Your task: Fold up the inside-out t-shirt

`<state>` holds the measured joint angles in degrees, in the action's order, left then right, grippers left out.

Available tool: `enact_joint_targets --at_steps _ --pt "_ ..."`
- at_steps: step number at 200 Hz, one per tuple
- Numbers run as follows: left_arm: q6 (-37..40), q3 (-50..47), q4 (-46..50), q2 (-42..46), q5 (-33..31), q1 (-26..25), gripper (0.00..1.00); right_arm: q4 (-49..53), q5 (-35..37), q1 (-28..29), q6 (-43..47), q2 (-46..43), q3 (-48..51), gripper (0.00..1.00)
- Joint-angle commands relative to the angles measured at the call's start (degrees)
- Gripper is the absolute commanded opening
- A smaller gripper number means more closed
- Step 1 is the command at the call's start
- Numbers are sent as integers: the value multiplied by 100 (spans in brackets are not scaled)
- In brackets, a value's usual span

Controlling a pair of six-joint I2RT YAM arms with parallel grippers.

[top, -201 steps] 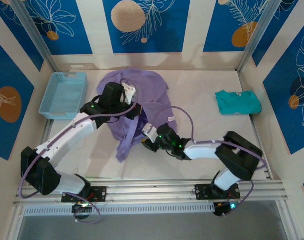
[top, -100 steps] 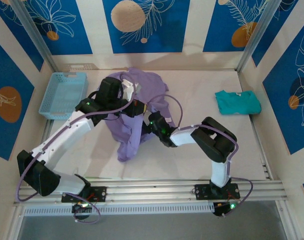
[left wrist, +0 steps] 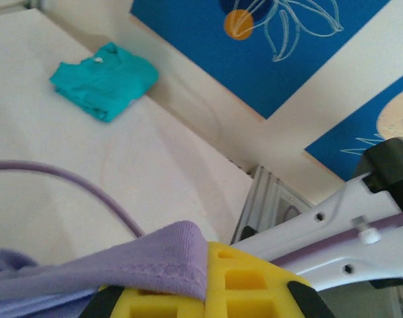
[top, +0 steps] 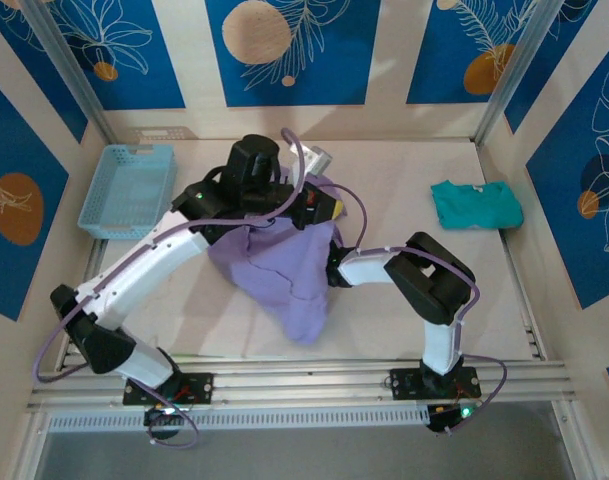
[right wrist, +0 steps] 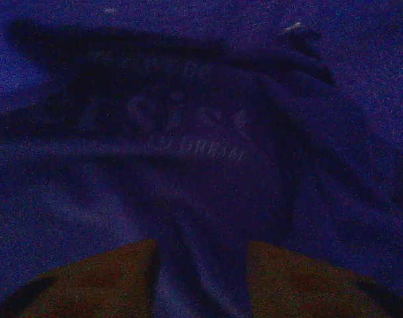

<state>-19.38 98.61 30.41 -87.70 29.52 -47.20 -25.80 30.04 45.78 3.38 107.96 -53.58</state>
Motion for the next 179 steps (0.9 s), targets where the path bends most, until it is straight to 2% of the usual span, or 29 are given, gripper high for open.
enact_joint_targets --at_steps 1,31,73,85,122,134,150,179 --pt "48 710 -18 -236 320 -122 0 440 180 68 -346 -24 -109 47" --pt "159 1408 113 -519 340 -132 0 1109 153 37 -706 131 -379 56" --pt "596 2920 876 -1002 169 -123 0 2498 -162 -120 -1241 541 -1037 70" --pt "730 3254 1047 -1072 85 -109 0 2807 -277 -198 -1364 669 -1174 80" --pt "872 3448 1114 -973 -99 77 0 3470 -812 -402 -1544 1001 -1541 81" --pt "889 3346 1140 -887 -221 172 0 3716 -984 -429 -1533 1118 -1721 72" --pt "872 2884 1043 -646 -628 331 0 3887 -1107 -475 -1507 1162 -1831 40" --pt "604 1362 629 109 -1738 963 0 3878 -1399 -598 -1415 594 -1676 2"
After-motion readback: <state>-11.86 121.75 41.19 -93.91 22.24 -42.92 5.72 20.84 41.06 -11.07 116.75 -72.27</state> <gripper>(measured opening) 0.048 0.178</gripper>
